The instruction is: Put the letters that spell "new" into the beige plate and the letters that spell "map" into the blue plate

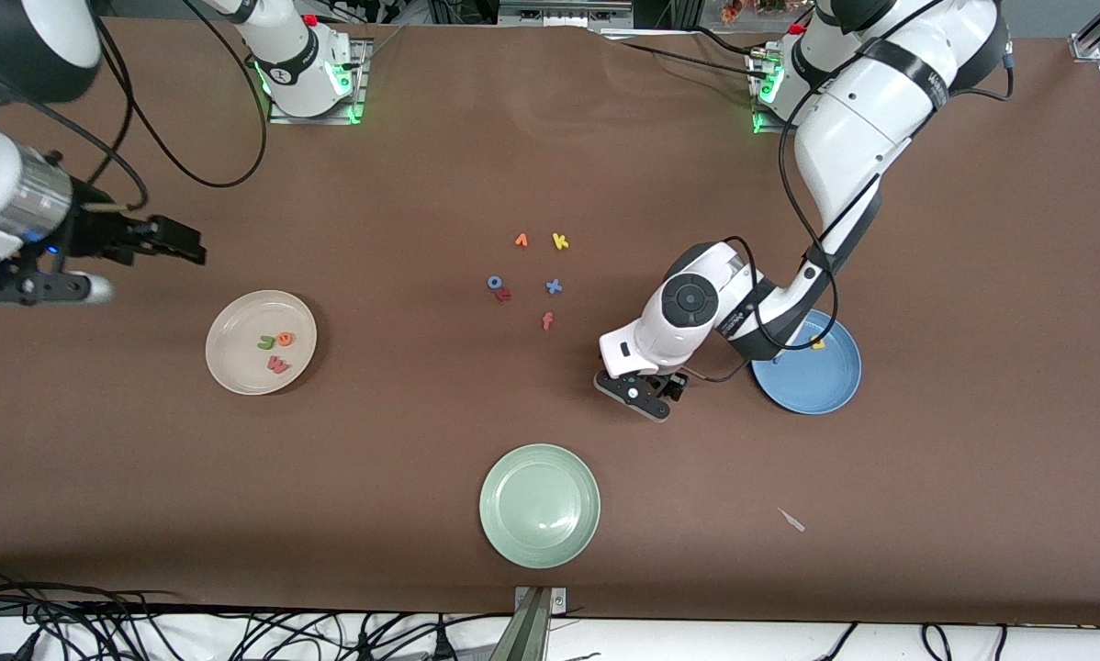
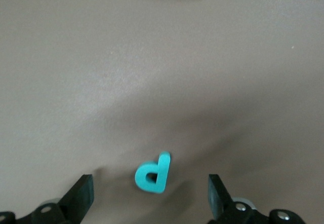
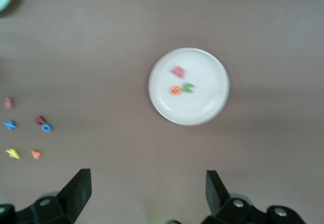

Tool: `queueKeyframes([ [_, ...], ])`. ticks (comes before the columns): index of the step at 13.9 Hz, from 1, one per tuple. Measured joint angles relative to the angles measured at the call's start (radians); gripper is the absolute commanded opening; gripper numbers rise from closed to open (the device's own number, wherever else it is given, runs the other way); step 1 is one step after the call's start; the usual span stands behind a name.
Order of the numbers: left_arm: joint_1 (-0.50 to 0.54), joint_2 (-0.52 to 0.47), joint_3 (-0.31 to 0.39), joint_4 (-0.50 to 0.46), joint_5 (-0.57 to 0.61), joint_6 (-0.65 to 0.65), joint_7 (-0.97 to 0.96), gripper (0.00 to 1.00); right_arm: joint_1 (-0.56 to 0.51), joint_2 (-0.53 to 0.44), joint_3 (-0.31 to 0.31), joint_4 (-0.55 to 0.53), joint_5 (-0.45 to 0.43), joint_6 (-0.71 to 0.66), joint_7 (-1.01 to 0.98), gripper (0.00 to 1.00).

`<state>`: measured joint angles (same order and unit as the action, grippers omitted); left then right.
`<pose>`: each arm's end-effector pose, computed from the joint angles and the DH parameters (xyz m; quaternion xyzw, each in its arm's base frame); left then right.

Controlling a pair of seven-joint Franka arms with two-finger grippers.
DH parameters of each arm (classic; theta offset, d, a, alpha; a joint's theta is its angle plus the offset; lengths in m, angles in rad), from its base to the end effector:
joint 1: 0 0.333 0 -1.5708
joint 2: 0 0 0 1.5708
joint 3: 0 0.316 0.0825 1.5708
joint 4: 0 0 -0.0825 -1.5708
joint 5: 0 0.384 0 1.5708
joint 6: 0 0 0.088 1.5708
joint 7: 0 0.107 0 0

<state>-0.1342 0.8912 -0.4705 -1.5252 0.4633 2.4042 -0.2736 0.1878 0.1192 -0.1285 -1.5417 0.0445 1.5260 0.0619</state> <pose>0.6191 -0.3557 0.1769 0.9685 -0.2430 0.0413 0.0356 0.5804 0.0435 0.5673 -0.9977 0.0019 0.0677 0.0105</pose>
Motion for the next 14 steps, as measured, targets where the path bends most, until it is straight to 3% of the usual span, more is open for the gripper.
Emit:
queueKeyframes([
  [3,-0.002,0.007,0.012,0.001,0.000,0.021,0.006,0.52,-0.007,-0.029,0.027,-0.009,-0.039,-0.080,-0.001,1.00],
  [7,-0.002,0.008,0.015,0.004,0.000,0.024,0.007,0.07,-0.001,-0.029,0.033,-0.012,-0.038,-0.085,0.008,1.00],
  [9,-0.001,0.008,0.015,0.011,0.001,0.024,0.007,0.00,0.003,-0.027,0.034,-0.008,-0.038,-0.084,0.014,1.00],
  [14,0.038,-0.016,0.018,0.037,0.001,-0.011,0.035,0.00,0.002,-0.020,0.033,0.000,-0.038,-0.084,0.017,1.00],
])
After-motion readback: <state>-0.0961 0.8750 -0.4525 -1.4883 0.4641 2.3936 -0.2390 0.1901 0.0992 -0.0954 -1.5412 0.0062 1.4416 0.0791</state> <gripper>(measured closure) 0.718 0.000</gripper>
